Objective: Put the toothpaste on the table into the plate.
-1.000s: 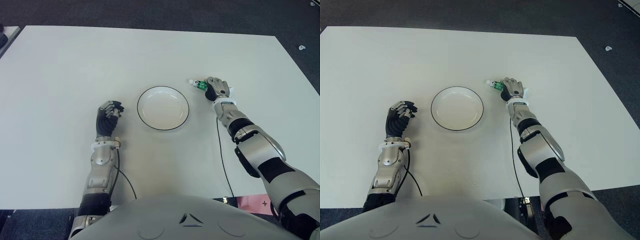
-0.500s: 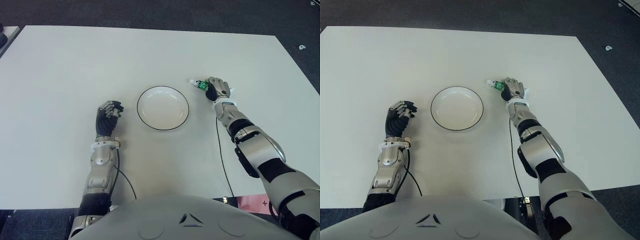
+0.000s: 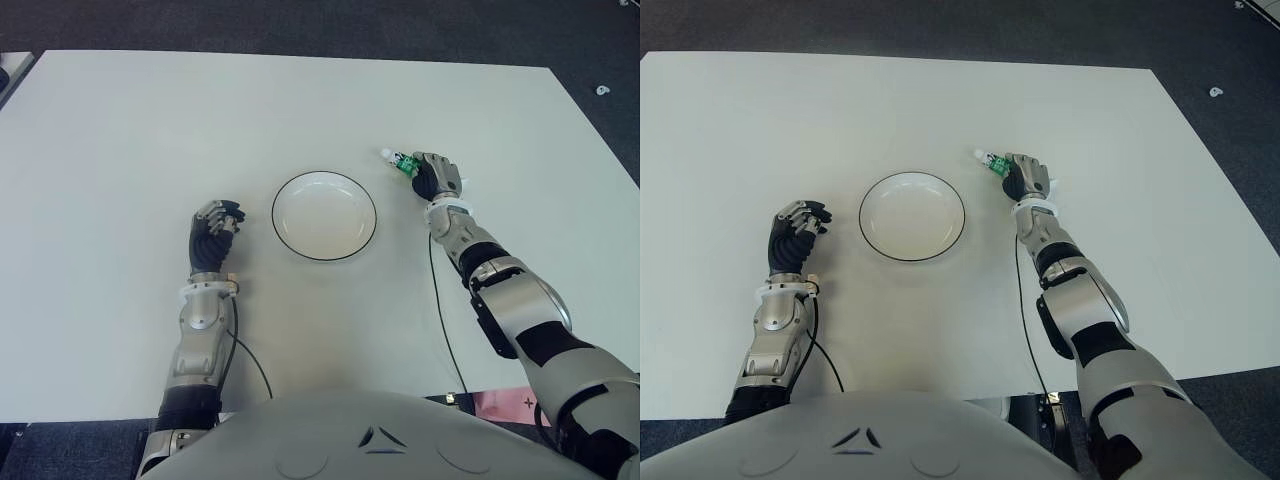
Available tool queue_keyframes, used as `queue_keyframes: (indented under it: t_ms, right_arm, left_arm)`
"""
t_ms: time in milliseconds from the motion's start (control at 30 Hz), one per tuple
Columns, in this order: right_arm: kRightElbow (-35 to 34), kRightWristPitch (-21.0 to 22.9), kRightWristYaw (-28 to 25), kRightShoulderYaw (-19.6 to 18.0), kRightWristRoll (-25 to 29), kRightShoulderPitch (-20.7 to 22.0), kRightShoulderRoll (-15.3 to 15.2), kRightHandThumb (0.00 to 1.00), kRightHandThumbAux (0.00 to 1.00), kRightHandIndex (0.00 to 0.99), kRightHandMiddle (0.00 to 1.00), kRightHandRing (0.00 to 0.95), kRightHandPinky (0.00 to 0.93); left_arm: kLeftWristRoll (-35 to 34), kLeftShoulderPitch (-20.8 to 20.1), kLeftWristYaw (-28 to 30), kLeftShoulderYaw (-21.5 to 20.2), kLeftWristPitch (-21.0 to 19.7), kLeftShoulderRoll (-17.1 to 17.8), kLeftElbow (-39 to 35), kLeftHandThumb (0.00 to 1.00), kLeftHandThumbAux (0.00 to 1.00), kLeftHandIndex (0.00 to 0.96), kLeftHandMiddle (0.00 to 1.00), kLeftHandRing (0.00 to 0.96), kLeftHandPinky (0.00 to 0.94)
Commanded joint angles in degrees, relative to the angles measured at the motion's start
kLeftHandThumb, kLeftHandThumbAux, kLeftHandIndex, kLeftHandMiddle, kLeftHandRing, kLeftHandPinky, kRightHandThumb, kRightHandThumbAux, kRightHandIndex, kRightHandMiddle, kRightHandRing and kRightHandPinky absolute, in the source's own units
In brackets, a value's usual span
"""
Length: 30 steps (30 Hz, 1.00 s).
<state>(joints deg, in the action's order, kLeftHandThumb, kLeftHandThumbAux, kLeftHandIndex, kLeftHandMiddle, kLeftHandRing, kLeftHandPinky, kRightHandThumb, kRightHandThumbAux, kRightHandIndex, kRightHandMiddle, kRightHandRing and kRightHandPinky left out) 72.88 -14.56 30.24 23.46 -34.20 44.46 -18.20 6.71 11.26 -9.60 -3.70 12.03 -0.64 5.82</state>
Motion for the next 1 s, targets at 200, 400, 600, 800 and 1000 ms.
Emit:
queue_keyframes:
  t_ms: [200, 400, 600, 800, 1000]
  right_arm:
    - [-4.0, -5.8, 0.9, -1.6, 1.6, -0.2, 1.4, 0.949, 0.66, 0.381, 0.509, 0.526, 0.812]
    - [-9.1, -7.4, 1.4, -1.4, 0.9, -0.8, 1.8, 0.949, 0.661, 0.378, 0.509, 0.53, 0.835]
    - [-16.5, -10.6, -0.8, -1.4, 1.2, -3.0, 1.3, 0.949, 0.661, 0.375, 0.51, 0.535, 0.85]
    - [-23.4, -13.2, -3.9, -1.5, 1.2, -5.6, 0.7, 0.899, 0.672, 0.382, 0.526, 0.699, 0.865]
    - [-31.5, -13.3, -7.2, -1.1, 0.6, -8.8, 1.4, 0.853, 0.682, 0.39, 0.542, 0.858, 0.878]
  left_arm:
    - [0.0, 2.3, 0.2, 0.4, -3.6, -0.2, 4.4, 0.709, 0.721, 0.432, 0.503, 0.494, 0.5]
    - [-0.1, 2.2, 0.3, 0.3, -3.7, -0.1, 4.7, 0.709, 0.72, 0.432, 0.504, 0.496, 0.498]
    - [-0.4, 1.9, 0.4, 0.2, -3.9, -0.2, 5.0, 0.708, 0.72, 0.431, 0.503, 0.495, 0.496]
    - [-0.7, 1.7, 0.5, 0.1, -3.6, -0.2, 5.5, 0.706, 0.721, 0.431, 0.499, 0.499, 0.501]
    - [-1.1, 1.3, 0.9, -0.1, -2.6, -0.1, 6.6, 0.705, 0.721, 0.431, 0.494, 0.499, 0.505]
